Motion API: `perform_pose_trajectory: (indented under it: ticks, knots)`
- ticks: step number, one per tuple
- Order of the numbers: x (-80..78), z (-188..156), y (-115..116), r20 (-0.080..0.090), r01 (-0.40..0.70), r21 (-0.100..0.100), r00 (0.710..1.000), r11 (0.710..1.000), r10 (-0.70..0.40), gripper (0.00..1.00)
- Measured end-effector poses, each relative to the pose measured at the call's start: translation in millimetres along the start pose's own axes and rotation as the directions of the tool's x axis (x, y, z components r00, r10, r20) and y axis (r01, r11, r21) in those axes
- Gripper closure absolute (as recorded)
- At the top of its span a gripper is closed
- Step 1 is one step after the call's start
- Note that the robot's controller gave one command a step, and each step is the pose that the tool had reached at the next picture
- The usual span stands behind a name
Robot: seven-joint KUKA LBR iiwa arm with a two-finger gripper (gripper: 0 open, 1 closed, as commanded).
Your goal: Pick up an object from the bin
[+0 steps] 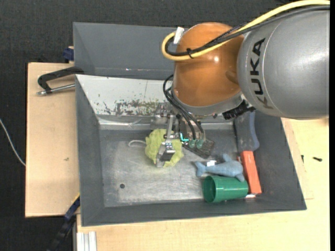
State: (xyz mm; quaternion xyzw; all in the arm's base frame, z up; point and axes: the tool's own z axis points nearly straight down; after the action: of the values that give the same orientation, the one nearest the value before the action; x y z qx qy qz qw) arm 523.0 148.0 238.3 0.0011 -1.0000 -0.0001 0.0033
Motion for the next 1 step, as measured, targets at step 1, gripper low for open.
perform_pose_trajectory:
  ticks: [1]
  knots:
    - [-1.7, -3.8, -1.1, 0.008, -0.002, -0.001, 1.0, 1.0, 0.002, 1.0]
